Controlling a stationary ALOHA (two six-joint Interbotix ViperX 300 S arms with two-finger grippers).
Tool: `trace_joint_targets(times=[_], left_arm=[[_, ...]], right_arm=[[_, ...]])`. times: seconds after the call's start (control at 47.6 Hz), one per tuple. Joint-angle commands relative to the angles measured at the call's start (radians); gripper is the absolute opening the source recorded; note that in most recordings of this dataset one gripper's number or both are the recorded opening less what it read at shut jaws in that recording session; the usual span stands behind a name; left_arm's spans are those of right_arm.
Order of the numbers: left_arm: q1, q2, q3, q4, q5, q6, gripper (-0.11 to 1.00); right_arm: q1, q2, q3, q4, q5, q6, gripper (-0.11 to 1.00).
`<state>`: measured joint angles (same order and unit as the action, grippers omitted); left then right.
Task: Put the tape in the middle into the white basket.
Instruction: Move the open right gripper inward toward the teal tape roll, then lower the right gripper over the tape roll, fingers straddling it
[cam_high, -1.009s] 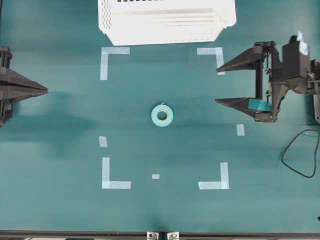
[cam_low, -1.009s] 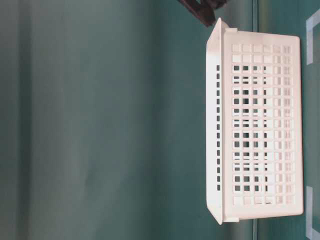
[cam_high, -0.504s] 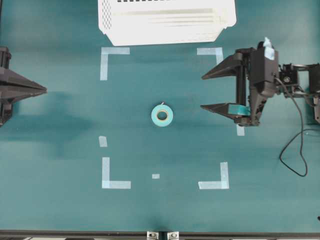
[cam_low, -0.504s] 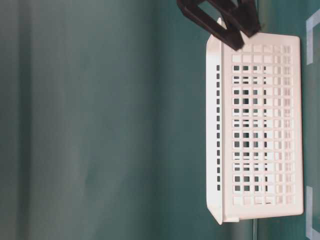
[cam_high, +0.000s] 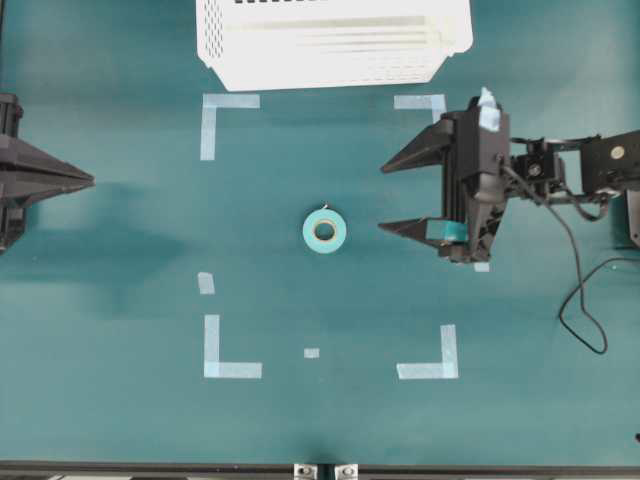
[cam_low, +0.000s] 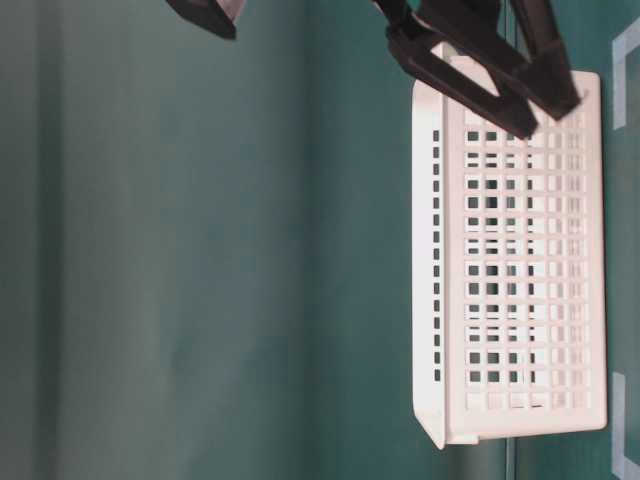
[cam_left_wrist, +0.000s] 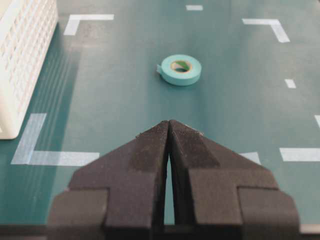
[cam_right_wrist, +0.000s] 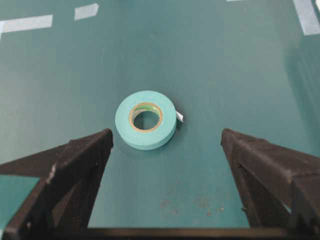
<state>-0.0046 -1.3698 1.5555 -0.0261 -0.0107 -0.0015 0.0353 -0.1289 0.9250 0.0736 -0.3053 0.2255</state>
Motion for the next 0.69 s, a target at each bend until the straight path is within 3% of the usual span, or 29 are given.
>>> trace_joint_targets(times=[0.0,0.673], left_arm=[[0.000,0.009,-0.012,-0.003,-0.005,-0.002,-0.11],[0.000,0.009,-0.011,-0.003,-0.005,-0.002,-0.11]], right_arm=[[0.006,0.009,-0.038,0.000,0.008,0.002,0.99],[0.029,0.150,-0.152,0.000,0.060,0.023,0.99]])
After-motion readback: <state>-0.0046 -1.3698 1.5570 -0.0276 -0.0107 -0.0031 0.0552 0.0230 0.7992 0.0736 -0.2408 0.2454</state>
